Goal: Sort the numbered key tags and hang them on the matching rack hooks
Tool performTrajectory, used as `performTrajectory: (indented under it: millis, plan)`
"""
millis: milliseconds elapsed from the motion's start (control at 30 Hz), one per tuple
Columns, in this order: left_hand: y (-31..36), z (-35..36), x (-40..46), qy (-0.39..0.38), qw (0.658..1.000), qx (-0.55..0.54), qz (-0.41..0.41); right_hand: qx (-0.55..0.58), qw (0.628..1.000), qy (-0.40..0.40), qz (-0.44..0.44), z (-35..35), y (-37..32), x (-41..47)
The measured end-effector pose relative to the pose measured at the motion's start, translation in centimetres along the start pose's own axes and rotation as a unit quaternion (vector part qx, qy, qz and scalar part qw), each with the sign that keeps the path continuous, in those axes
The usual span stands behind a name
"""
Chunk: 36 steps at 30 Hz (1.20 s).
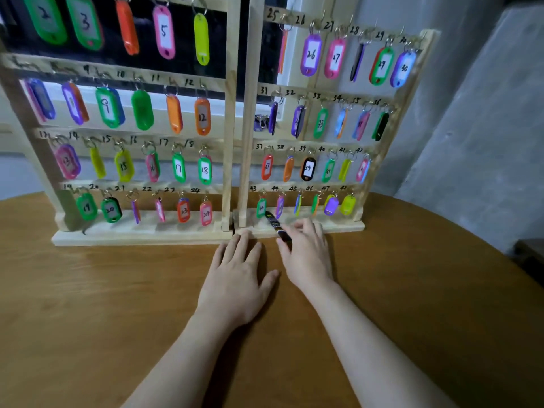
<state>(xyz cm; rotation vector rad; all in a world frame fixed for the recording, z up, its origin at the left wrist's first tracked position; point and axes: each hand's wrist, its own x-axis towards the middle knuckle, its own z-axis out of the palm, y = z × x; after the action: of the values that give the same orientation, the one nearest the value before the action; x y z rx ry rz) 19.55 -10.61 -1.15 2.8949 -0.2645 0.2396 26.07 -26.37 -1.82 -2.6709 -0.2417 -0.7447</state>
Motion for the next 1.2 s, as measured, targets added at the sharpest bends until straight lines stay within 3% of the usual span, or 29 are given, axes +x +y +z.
performTrajectory:
  millis: [300,500,833,1033,1200]
  plan:
    - [0.0,-0.3,0.0,-0.011,1.0,-0.01,-0.005,-0.007,0.999,0.037,-0.008,-1.0,0.8,-0.7]
    - [-0.2,-0.5,0.0,-0.019,0.999,-0.03,-0.005,-0.115,0.993,0.018,-0.025,-6.0,4.8,-3.7]
    - [0.2,-0.7,-0.2,-0.031,0.999,-0.029,0.0,-0.248,0.954,-0.058,0.16,-19.1,16.6,-13.2]
    - [0.5,-0.6,-0.3,-0.041,0.999,-0.013,0.008,-0.231,0.939,-0.053,0.25,-22.8,20.6,-16.4]
    - [0.5,-0.6,-0.4,-0.039,0.999,-0.009,0.008,-0.175,0.929,-0.178,0.273,-23.3,21.6,-17.0]
